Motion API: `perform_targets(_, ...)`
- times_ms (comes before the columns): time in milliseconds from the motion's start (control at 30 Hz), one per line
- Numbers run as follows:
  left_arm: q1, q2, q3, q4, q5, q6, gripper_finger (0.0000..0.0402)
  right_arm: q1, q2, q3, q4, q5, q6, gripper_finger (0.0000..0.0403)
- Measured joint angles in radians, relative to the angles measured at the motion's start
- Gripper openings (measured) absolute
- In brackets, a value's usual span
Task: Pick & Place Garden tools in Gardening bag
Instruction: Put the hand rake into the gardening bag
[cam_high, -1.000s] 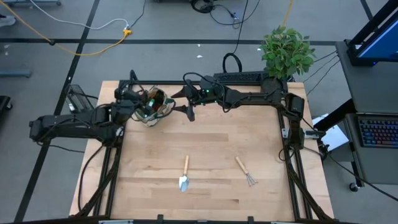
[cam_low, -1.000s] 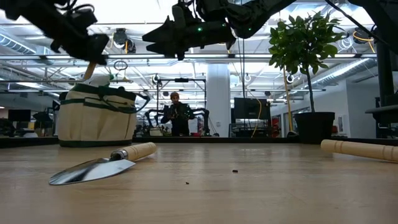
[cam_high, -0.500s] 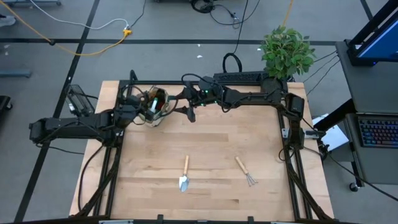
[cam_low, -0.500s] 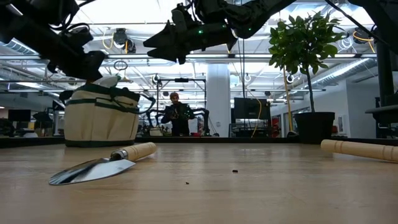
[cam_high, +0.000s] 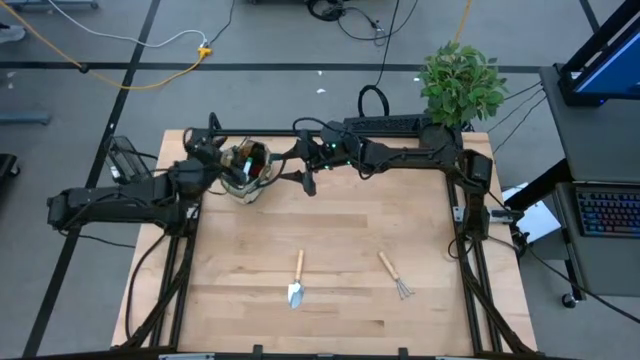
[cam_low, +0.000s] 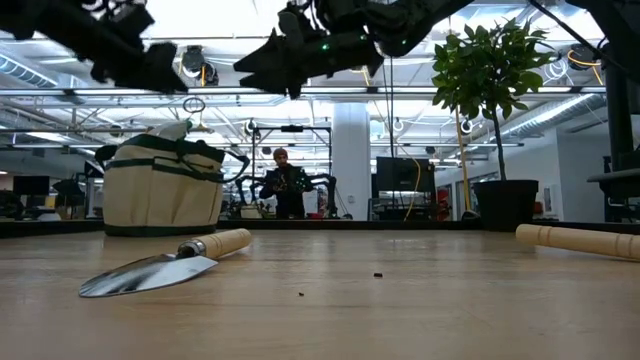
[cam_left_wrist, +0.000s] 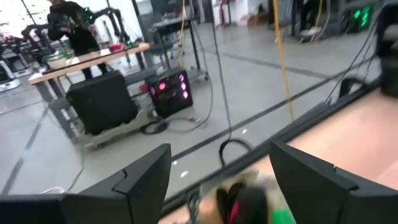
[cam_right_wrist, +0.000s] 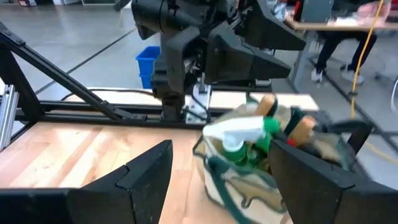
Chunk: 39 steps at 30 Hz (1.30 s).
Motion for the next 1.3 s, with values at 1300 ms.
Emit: perform_targets(1300,-0.391,0.100,0.154,0.003,0.115,-0.300,0.0244,0.390,-0.335,-0.204,-1.452,0.182,0.506,0.0256)
